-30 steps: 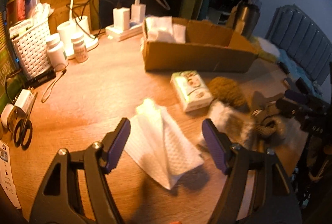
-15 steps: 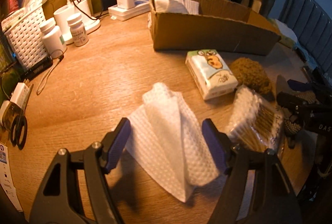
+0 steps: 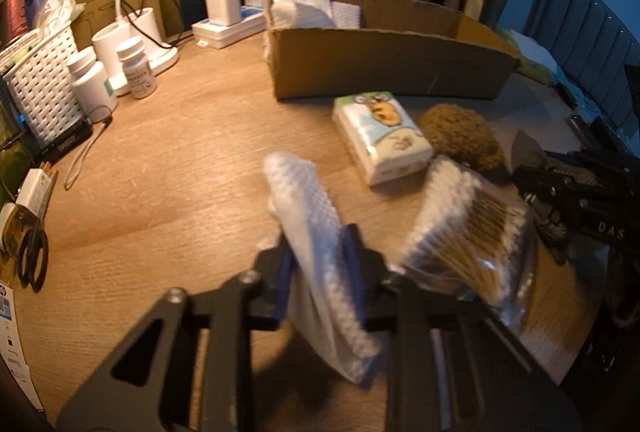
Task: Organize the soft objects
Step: 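Grasp the grey dotted glove with the right tool while the left grasps white tissue, then carry the grey glove and white tissue into the cardboard box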
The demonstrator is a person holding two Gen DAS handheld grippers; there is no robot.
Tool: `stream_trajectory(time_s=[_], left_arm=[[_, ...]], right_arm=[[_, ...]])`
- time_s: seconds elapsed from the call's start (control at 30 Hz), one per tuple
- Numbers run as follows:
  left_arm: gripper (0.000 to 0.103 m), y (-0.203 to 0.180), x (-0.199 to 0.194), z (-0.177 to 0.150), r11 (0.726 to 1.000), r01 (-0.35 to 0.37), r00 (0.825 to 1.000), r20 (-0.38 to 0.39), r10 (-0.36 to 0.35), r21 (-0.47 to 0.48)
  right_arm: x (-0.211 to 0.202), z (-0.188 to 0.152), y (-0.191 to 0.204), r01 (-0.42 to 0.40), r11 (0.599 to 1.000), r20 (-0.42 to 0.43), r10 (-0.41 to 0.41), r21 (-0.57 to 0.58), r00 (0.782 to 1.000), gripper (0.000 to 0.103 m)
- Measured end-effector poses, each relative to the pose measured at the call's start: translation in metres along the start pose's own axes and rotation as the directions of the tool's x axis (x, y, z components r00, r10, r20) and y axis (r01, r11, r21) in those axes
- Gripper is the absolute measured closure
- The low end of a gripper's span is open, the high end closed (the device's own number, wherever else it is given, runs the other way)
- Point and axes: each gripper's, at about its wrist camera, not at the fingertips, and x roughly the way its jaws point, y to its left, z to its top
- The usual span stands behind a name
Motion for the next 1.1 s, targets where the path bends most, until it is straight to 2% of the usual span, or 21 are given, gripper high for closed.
stream_trajectory(time_s=[0.1, 0.5, 0.77, 1.1], left_arm=[[0.086, -0.004, -0.004, -0.001, 1.0, 0.026, 1.0, 0.004, -0.026, 0.0], [0.086, -0.009, -0.04, 0.011, 0.994, 0.104, 0.989, 0.113, -0.1, -0.034], [0.086, -0.012, -0.069, 0.034, 0.991, 0.13, 0.972, 0.201, -0.121, -0.036], [0.086, -0.022, -0.08, 0.059, 0.991, 0.134, 0.958, 0.259, -0.121, -0.032]], right_arm=[[-0.011, 0.001, -0.003, -0.003, 1.0, 0.032, 0.003, 0.004, 0.999, 0.07], [-0.057, 0.017, -0.014, -0.061, 0.998, 0.175, 0.055, 0.029, 0.983, 0.07], [-0.073, 0.029, -0.029, -0.103, 0.994, 0.232, 0.089, 0.049, 0.969, 0.07], [-0.081, 0.053, -0.044, -0.125, 0.992, 0.285, 0.119, 0.004, 0.951, 0.07]])
